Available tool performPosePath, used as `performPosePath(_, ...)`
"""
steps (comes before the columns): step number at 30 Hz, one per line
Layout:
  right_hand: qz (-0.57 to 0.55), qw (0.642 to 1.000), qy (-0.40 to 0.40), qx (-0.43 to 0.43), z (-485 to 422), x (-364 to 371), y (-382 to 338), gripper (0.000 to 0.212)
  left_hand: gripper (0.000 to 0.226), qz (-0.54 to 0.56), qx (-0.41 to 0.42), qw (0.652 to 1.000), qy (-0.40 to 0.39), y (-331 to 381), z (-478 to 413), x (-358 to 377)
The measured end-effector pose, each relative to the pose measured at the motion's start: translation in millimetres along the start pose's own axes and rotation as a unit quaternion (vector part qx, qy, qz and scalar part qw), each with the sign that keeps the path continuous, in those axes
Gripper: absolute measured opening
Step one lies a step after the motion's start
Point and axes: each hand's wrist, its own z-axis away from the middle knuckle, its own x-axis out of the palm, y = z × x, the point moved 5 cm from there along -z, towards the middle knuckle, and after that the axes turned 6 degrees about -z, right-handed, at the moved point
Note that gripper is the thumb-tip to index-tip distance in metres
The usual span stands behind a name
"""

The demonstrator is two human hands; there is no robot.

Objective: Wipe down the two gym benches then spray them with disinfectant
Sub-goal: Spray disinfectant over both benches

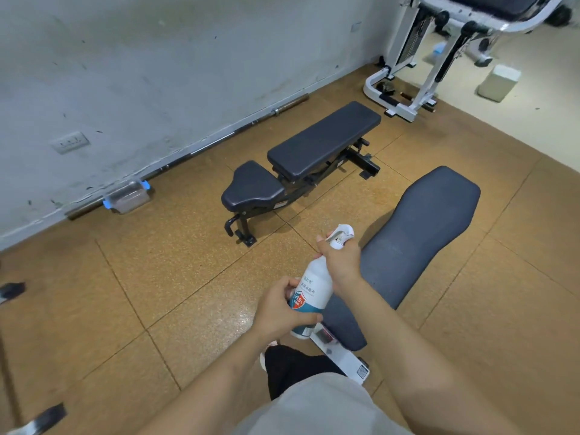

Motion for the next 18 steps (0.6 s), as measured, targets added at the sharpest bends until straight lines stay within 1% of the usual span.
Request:
performPosePath(2, 0.009, 1.0, -0.027, 0.005, -23.0, 38.0, -0.2, 0.015, 0.066, -0.009, -0.016, 1.0, 0.01, -5.4, -24.4, -27.5)
performPosePath(5, 0.009, 0.999, -0.029, 0.022, -60.2, 91.6, -1.5, 0.016, 0.069, -0.025, -0.033, 0.999, 0.036, -11.9, -66.5, -70.1)
performPosePath(9, -0.002, 0.998, -0.019, 0.053, -103.1, 148.6, -3.7, 0.019, 0.069, -0.061, -0.055, 0.996, 0.025, -14.1, -119.7, -121.3)
performPosePath(13, 0.011, 0.996, -0.048, 0.078, -143.6, 196.0, -12.9, 0.018, 0.065, -0.08, -0.07, 0.994, 0.025, -9.5, -162.9, -155.8)
performPosePath(15, 0.022, 0.995, -0.046, 0.088, -159.7, 212.1, -14.0, 0.021, 0.064, -0.081, -0.075, 0.994, 0.025, -8.8, -178.0, -164.9)
performPosePath(18, 0.036, 0.994, -0.014, 0.099, -183.2, 231.8, -12.1, 0.017, 0.065, -0.088, -0.077, 0.993, 0.006, -12.1, -207.6, -180.1)
